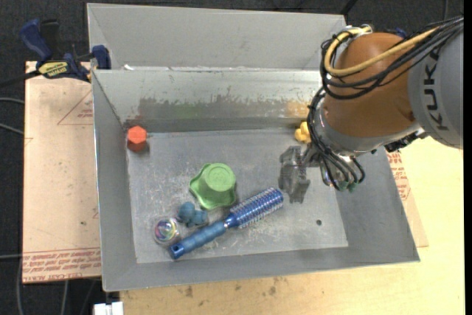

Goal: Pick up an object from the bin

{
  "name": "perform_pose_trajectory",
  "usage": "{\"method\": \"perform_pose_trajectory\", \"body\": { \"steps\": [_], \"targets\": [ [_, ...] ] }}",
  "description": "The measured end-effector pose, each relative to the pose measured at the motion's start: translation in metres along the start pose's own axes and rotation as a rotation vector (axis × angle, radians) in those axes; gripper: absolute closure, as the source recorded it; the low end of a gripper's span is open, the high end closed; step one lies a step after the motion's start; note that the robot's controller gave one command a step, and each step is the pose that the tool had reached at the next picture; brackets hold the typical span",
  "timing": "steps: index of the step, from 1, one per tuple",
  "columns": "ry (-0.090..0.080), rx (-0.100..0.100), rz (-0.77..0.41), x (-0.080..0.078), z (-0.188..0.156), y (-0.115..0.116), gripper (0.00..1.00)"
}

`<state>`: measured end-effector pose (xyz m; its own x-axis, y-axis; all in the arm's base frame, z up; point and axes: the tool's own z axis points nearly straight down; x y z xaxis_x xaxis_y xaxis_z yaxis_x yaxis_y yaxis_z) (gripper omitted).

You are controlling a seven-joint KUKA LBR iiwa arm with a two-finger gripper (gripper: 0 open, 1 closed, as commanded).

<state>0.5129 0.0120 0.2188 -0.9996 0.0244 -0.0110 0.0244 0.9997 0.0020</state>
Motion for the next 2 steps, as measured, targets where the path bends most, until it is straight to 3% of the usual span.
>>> {"method": "perform_pose_trajectory", "body": {
  "steps": [1,2],
  "targets": [
    [0.008,0.001,0.002,0.002,0.004,-0.001,0.0],
    [0.016,0.001,0.058,-0.033,0.153,0.029,0.0]
  ]
}}
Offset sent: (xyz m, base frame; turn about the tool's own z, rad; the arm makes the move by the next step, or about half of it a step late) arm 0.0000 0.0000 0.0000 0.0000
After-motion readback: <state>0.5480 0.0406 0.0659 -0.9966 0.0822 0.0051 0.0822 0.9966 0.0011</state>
